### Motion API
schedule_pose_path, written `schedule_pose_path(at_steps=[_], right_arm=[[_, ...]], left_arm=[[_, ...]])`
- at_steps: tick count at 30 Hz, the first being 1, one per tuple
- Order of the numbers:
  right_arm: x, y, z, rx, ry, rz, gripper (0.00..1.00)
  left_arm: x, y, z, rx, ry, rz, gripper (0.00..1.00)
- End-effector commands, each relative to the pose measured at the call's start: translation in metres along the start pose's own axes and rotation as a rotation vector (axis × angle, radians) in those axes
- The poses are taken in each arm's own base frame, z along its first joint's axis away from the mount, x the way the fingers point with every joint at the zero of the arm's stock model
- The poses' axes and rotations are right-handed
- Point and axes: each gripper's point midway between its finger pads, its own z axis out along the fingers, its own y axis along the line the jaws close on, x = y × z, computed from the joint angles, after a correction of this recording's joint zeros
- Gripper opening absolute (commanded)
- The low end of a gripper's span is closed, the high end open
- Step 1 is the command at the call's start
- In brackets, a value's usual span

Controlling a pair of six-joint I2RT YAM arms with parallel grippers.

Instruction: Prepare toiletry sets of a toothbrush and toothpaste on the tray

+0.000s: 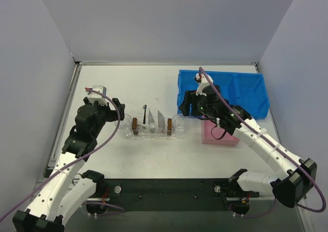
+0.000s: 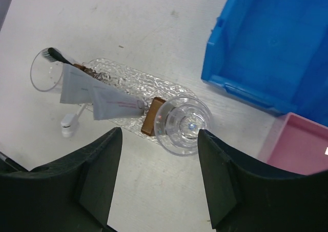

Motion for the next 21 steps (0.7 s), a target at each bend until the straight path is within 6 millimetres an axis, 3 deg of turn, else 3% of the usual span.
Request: schedule_pose_path(at_steps=[1,5,9,12,16,21], right_arm=[[-0.019,-0.035,-0.034,0.096,-0.112,0.038,0.56],[-0.021,-0.073,-0.059,0.247,-0.174,0.04,0.56],[-0.028,-0.093,-0.092,0.35,-0.247,0.008,0.57],[-0.038,-0.098,-0.121,0.381,-0.332,-0.001,0.57],[-0.044,-0.102,-0.144,0.405,-0.404,-0.01,0.57],[-0.045,-0.105,-0.158,0.419,-0.447,-0.02,0.57]], left_arm=[[-0.043,0.013,-0.009,-0.099,-0.102,-0.092,0.97],[-0.056,0.026,-0.021,-0.168,-0.15,-0.097,0.97],[-0.068,0.03,-0.038,-0.177,-0.232,-0.083,0.98],[-0.079,0.036,-0.053,-0.199,-0.302,-0.08,0.97],[-0.086,0.043,-0.067,-0.229,-0.366,-0.079,0.97],[-0.092,0.046,-0.077,-0.234,-0.412,-0.083,0.97]])
